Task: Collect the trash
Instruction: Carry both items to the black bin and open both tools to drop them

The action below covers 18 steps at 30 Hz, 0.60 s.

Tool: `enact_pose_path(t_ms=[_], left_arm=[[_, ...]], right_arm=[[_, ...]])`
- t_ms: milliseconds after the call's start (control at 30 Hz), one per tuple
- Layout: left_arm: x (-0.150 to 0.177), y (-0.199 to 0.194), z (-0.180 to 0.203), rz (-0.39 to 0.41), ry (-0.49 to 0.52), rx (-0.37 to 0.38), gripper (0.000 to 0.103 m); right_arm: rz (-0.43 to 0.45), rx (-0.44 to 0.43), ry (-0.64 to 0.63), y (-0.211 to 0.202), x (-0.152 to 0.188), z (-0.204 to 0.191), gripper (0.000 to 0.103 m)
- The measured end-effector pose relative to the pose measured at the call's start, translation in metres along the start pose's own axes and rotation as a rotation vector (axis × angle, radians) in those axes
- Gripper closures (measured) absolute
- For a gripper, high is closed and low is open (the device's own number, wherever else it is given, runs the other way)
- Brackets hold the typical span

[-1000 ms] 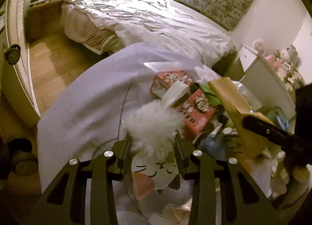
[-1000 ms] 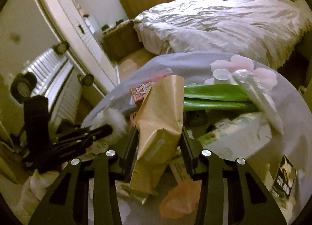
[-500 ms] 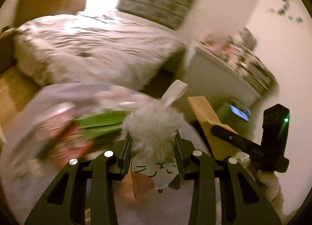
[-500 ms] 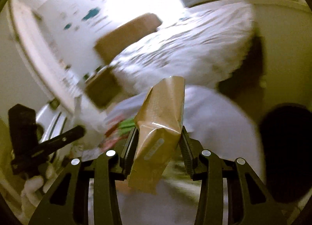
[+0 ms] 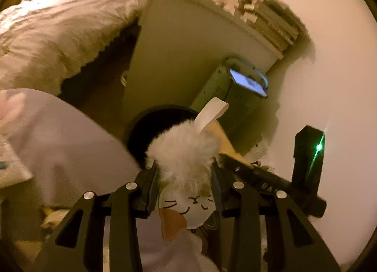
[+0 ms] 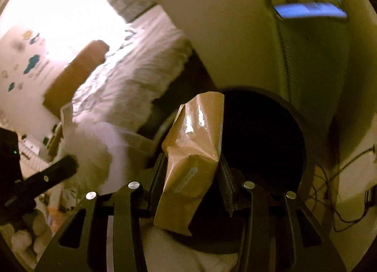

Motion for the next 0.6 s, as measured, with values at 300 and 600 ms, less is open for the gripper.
enact_pose_path(t_ms=[300,600], left_arm=[[0.007,0.051,0.002,-0.088,0.009,-0.002,0.065],[0.010,0.063,0.004,-0.126,0.037,-0.032,0.057]], right_arm=[[-0.067,0.029,0.055,0.039,-0.002,0.026,0.060],[-0.074,0.043,0.051,0.043,0.000,0.030,0.048]])
Point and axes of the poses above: each gripper's, at about its wrist camera, not at the fingertips, and y roughly the way its jaws point, z to its right, x to its underside, the point moved 8 cm from there along y, roughly the way its jaws point, and after that the axes turned 12 degrees about y, right-handed, at the moved point
